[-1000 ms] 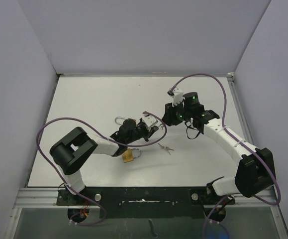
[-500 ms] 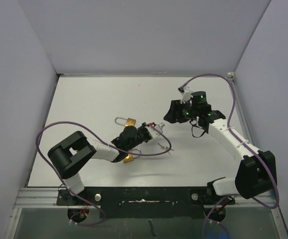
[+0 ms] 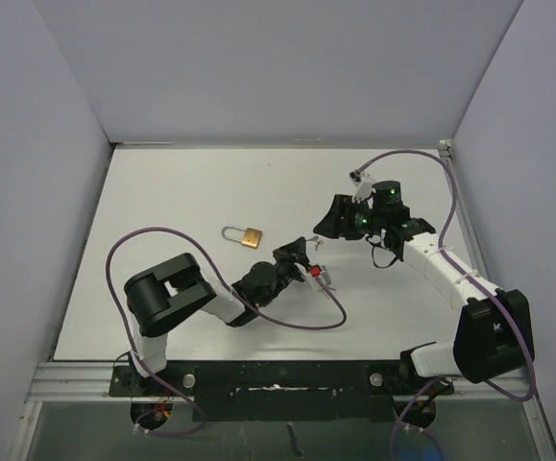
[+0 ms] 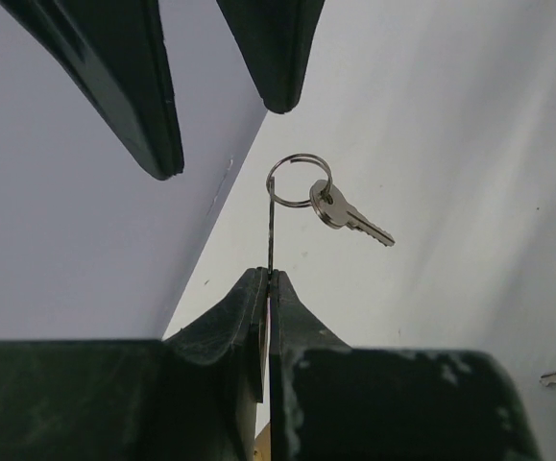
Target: Unlock with the key
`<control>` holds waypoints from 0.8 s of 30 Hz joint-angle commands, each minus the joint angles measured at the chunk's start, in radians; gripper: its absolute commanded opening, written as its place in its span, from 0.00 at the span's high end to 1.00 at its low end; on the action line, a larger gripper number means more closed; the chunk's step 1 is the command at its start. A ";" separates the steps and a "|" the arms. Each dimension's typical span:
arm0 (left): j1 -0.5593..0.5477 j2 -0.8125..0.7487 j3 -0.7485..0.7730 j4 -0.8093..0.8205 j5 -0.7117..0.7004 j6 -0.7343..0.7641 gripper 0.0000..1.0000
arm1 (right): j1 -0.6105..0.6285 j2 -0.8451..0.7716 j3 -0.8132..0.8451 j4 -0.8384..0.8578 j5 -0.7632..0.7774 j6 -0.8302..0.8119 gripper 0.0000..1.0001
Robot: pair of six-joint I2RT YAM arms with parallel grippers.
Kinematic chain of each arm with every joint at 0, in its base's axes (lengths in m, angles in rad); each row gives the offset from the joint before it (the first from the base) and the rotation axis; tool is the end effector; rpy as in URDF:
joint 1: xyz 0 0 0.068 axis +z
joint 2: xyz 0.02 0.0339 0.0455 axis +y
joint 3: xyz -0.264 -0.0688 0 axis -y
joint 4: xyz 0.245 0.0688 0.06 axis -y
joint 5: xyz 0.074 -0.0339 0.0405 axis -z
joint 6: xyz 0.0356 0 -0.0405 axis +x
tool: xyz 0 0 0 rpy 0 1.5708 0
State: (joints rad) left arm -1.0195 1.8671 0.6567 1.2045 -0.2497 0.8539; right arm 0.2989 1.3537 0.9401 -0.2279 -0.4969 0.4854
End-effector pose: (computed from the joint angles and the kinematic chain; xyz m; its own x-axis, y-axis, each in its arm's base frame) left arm 0.1898 -0.2919 0.1573 0.5226 0.5446 -0.6559 0.4596 0.4680 0.7548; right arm 0.2778 0.1034 0.2648 -0.7969 0.1836 -0.5756 -0.2850 0.7258 0.6261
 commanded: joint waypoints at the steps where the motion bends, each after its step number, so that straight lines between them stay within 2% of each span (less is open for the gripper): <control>1: -0.021 0.072 0.023 0.238 -0.086 0.185 1.00 | -0.022 -0.024 -0.012 0.063 -0.055 0.048 0.46; 3: -0.033 0.111 0.028 0.305 -0.103 0.259 1.00 | -0.035 -0.024 -0.025 0.069 -0.067 0.053 0.46; 8: -0.046 0.154 0.050 0.310 -0.115 0.329 1.00 | -0.074 -0.020 -0.072 0.117 -0.116 0.072 0.46; 16: -0.070 0.137 0.068 0.311 -0.123 0.411 1.00 | -0.131 -0.014 -0.118 0.176 -0.194 0.088 0.48; 24: -0.090 0.122 0.110 0.309 -0.145 0.502 1.00 | -0.175 -0.042 -0.077 0.178 -0.248 0.131 0.48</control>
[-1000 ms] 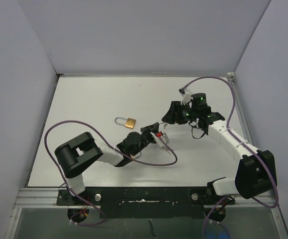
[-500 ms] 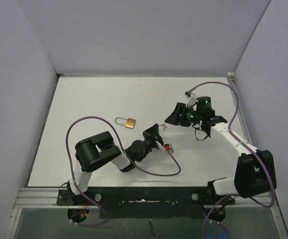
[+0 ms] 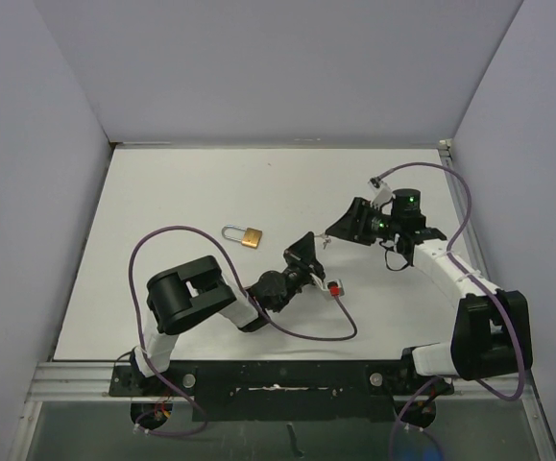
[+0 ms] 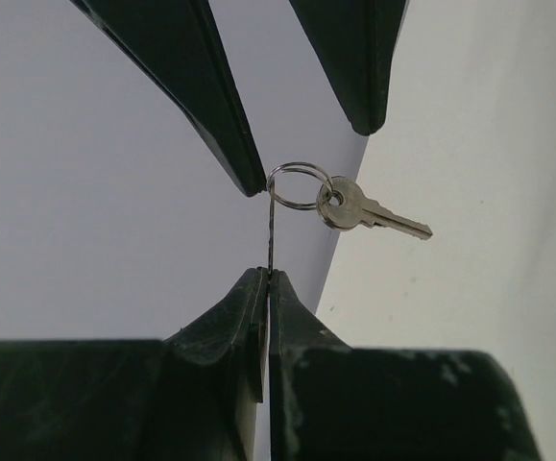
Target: Unlock with the key
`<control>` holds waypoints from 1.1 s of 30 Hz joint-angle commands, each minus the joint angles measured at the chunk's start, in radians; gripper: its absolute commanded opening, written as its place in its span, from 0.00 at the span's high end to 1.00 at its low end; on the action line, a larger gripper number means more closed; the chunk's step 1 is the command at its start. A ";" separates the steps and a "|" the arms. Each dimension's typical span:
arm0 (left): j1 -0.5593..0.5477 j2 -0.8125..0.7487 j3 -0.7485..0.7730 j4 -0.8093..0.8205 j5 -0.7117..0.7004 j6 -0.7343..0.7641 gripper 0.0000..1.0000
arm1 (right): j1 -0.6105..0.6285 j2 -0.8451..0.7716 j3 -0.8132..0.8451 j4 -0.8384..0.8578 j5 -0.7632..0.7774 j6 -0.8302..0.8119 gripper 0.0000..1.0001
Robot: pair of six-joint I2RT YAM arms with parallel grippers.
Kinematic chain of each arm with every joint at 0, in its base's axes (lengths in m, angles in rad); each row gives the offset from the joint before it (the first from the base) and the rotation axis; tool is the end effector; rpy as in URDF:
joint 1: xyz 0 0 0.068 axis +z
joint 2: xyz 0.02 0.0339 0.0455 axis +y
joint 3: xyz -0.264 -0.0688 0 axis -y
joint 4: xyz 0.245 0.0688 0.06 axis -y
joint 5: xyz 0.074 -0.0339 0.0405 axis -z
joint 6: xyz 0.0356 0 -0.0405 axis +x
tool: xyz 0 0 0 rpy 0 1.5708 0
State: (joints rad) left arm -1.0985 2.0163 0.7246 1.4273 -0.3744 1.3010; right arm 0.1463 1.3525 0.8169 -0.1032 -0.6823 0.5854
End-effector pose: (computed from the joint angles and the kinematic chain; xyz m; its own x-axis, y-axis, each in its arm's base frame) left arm 0.1777 -0.3192 0.1472 0.6564 0.6870 -0.3117 0.1177 0.3149 0.9418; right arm 0.2794 0.0639 0.2372 -0.8309 0.3110 -0.4614 -0.1858 0.6265 0.7569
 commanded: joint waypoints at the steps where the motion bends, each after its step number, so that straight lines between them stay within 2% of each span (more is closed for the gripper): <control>1: -0.011 -0.027 0.043 0.087 -0.022 0.058 1.00 | -0.025 -0.040 0.052 0.049 -0.072 0.032 0.49; 11: -0.018 0.019 0.056 0.087 -0.034 0.117 1.00 | -0.059 -0.046 0.055 0.055 -0.159 0.038 0.51; 20: -0.031 0.045 0.111 0.087 -0.037 0.152 1.00 | -0.060 -0.047 0.022 0.143 -0.225 0.086 0.62; 33: -0.041 0.048 0.141 0.087 -0.052 0.165 1.00 | -0.060 -0.047 -0.032 0.201 -0.253 0.121 0.71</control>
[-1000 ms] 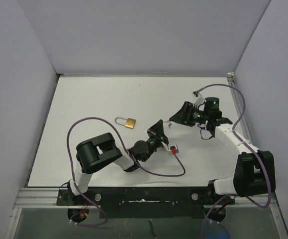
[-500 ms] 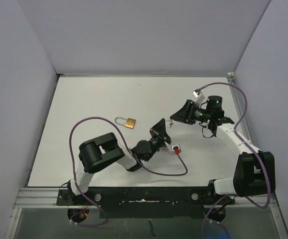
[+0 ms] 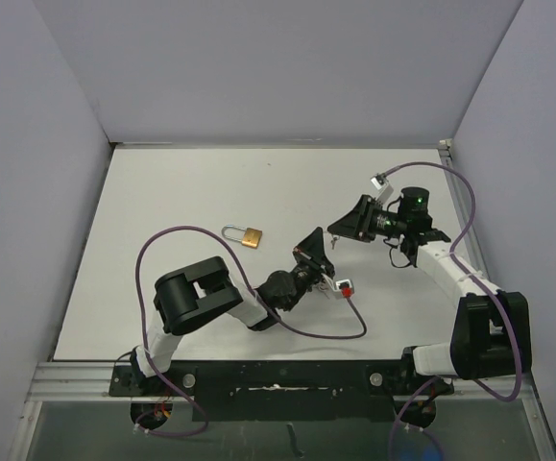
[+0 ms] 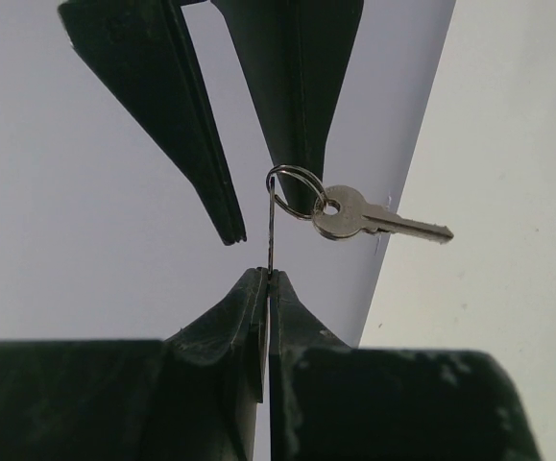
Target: Unlock with the key
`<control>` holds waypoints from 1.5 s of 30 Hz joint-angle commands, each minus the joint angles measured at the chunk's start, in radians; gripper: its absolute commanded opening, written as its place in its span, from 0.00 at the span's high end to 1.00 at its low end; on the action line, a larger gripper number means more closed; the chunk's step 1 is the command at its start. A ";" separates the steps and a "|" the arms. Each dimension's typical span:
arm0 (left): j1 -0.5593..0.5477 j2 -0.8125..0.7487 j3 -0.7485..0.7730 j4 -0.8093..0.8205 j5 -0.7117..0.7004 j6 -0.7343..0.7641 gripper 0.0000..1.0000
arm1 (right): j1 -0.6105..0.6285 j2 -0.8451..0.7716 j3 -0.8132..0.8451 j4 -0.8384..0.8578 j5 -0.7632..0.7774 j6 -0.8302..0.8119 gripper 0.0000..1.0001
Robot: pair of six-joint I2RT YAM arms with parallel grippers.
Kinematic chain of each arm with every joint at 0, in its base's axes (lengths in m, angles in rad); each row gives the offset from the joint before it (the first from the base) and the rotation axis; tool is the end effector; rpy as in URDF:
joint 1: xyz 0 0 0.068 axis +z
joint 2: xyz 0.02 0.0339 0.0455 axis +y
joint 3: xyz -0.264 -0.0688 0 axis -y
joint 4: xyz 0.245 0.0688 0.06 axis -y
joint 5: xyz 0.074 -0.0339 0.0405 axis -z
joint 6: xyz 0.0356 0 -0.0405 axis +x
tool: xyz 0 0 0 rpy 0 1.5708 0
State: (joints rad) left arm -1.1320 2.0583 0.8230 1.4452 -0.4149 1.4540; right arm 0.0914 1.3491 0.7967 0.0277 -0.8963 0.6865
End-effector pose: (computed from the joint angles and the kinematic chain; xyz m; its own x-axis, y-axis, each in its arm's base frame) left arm 0.1767 -0.3426 0.1574 0.6668 0.7186 -0.1974 -0.0109 0.2742 0.9616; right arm 0.2816 0.0537 0.2453 -0.8486 0.3197 -0.4214 -0.2485 0.4623 0.8512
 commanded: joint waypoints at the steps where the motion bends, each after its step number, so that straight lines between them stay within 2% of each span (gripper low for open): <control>1: -0.009 0.007 0.045 0.069 -0.012 0.012 1.00 | -0.005 -0.046 -0.015 0.074 -0.041 0.022 0.71; 15: -0.016 0.030 0.062 0.070 -0.035 0.031 1.00 | -0.006 -0.060 -0.032 0.097 -0.039 0.048 0.90; 35: -0.015 0.067 0.089 0.072 -0.095 0.037 1.00 | -0.027 -0.052 -0.062 0.171 -0.067 0.105 0.83; 39: -0.015 0.072 0.094 0.072 -0.102 0.038 1.00 | -0.029 -0.052 -0.063 0.178 -0.069 0.110 0.89; 43: -0.015 0.076 0.100 0.072 -0.105 0.042 1.00 | -0.030 -0.053 -0.065 0.188 -0.070 0.115 1.00; 45: -0.015 0.082 0.106 0.072 -0.107 0.043 1.00 | -0.030 -0.053 -0.065 0.192 -0.070 0.119 1.00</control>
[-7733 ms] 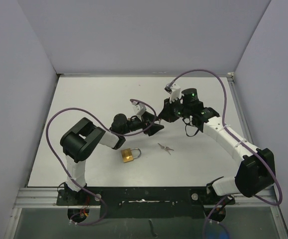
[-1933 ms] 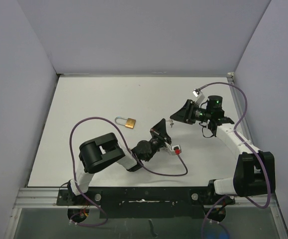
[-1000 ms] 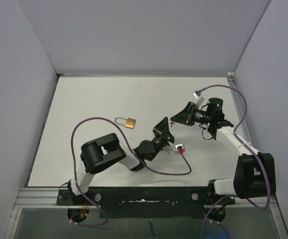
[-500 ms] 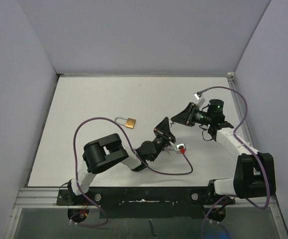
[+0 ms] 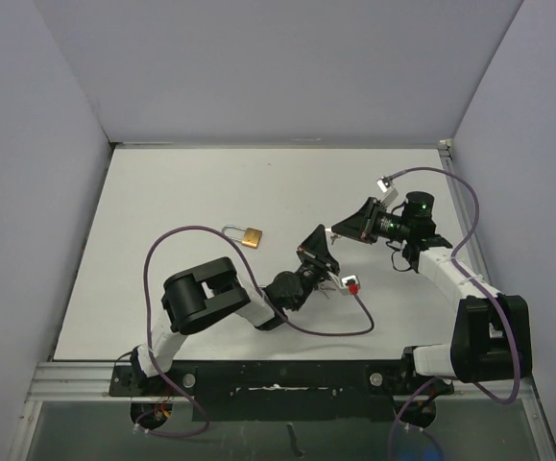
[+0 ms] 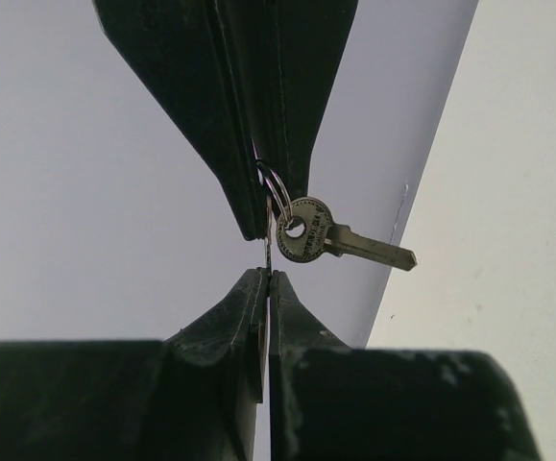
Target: Unlock with the key
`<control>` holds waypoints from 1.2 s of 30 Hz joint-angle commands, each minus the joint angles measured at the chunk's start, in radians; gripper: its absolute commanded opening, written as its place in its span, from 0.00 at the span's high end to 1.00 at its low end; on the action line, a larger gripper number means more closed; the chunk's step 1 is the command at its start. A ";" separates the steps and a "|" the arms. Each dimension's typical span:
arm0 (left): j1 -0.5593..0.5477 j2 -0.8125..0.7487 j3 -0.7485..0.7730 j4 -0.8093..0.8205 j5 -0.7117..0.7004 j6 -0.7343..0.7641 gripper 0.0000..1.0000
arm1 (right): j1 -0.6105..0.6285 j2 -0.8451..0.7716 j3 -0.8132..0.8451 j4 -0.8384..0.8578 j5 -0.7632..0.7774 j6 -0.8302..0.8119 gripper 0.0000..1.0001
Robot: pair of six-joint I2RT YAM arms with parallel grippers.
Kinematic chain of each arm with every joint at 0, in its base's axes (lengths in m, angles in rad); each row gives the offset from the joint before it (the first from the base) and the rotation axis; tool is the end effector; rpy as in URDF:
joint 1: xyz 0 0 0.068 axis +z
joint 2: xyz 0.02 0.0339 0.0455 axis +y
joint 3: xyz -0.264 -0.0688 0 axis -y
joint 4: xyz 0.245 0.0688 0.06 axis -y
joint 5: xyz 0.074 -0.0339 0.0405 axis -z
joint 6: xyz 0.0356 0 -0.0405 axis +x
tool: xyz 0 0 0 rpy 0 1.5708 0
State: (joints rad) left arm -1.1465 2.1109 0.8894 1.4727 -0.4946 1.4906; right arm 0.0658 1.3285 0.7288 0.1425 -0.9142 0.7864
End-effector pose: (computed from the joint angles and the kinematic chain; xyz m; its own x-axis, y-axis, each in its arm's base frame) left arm 0.1793 -0.3558 0.1564 0.6191 0.7607 -0.1952 -0.0529 0.2884 0.9560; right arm 0.2762 0.0465 0.2388 -0.8415 0.3775 -0.3864 -0.2175 0.4178 0.8821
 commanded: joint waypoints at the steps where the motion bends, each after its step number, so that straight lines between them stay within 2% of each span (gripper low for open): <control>1: -0.001 0.032 0.046 0.044 -0.033 0.007 1.00 | -0.006 -0.033 0.003 0.084 -0.052 0.022 1.00; 2: -0.001 0.034 0.053 0.044 -0.042 0.005 0.99 | -0.006 -0.034 0.002 0.092 -0.052 0.027 1.00; 3: -0.001 0.040 0.060 0.044 -0.051 0.004 0.68 | -0.009 -0.035 0.000 0.103 -0.051 0.034 1.00; 5: -0.001 0.052 0.067 0.044 -0.064 0.005 0.27 | -0.018 -0.037 -0.007 0.127 -0.049 0.049 1.00; 6: -0.001 0.056 0.066 0.044 -0.067 0.000 0.14 | -0.023 -0.036 -0.009 0.138 -0.047 0.057 1.00; 7: 0.001 0.057 0.063 0.045 -0.072 -0.009 0.06 | -0.030 -0.035 -0.010 0.151 -0.045 0.064 1.00; 8: 0.001 0.055 0.058 0.045 -0.079 -0.022 0.03 | -0.037 -0.032 -0.012 0.162 -0.045 0.069 1.00; 14: 0.010 0.002 -0.023 0.044 -0.105 -0.129 0.02 | -0.081 0.012 -0.002 0.167 -0.027 0.031 1.00; 19: 0.048 -0.133 -0.142 0.030 -0.122 -0.306 0.02 | -0.104 0.050 0.008 0.155 -0.016 -0.031 1.00; 21: 0.075 -0.227 -0.178 -0.062 -0.120 -0.423 0.02 | -0.106 0.060 0.014 0.130 -0.001 -0.069 1.00; 23: 0.110 -0.353 -0.193 -0.272 -0.081 -0.615 0.02 | -0.106 0.066 0.017 0.110 0.010 -0.099 1.00; 25: 0.159 -0.475 -0.197 -0.465 0.002 -0.806 0.02 | -0.106 0.069 0.015 0.102 0.015 -0.119 1.00; 30: 0.299 -0.665 -0.116 -0.911 0.246 -1.092 0.02 | -0.104 0.054 -0.003 0.079 0.027 -0.156 1.00; 33: 0.419 -0.707 -0.021 -1.144 0.484 -1.226 0.02 | -0.099 0.037 -0.013 0.061 0.031 -0.172 1.00; 34: 0.460 -0.713 0.003 -1.200 0.621 -1.247 0.02 | -0.096 0.032 -0.015 0.051 0.032 -0.181 1.00; 36: 0.536 -0.709 0.055 -1.292 0.808 -1.281 0.02 | -0.090 0.021 -0.020 0.036 0.033 -0.192 1.00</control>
State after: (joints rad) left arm -0.7280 1.4250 0.8478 0.5297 -0.1207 0.4168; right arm -0.0372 1.4002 0.7212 0.1905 -0.8879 0.6453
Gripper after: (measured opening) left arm 0.977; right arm 0.074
